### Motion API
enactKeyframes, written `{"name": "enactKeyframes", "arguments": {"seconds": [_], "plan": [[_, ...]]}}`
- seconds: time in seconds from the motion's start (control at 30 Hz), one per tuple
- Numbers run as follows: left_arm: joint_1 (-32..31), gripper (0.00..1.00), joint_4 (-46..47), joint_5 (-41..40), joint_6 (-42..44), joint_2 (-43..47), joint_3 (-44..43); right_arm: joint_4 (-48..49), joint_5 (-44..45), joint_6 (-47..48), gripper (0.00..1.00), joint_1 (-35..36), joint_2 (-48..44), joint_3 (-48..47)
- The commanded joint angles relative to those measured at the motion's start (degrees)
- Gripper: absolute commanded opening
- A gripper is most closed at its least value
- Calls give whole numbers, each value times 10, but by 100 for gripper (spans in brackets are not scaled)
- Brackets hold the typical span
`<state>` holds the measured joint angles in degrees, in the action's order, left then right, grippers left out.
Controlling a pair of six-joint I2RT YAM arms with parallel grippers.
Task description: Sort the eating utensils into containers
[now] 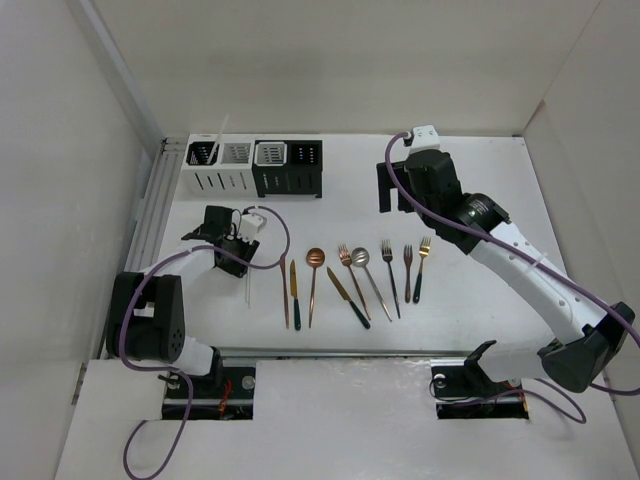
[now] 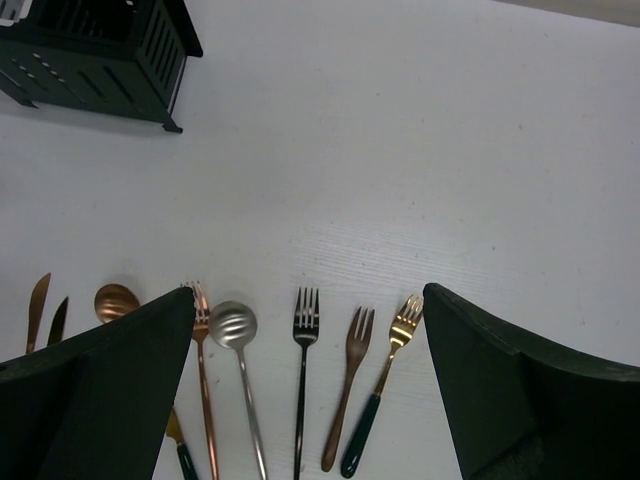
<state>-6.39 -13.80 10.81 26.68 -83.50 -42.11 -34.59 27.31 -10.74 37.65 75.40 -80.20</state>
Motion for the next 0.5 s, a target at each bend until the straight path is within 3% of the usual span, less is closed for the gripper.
{"name": "enactKeyframes", "arguments": {"seconds": [0.0, 0.47], "plan": [[-1, 38, 2, 8, -3, 0, 9, -6, 15, 3, 100, 6, -4, -29], [-1, 42, -40, 56, -22, 26, -53, -6, 15, 3, 100, 6, -9, -29]]}}
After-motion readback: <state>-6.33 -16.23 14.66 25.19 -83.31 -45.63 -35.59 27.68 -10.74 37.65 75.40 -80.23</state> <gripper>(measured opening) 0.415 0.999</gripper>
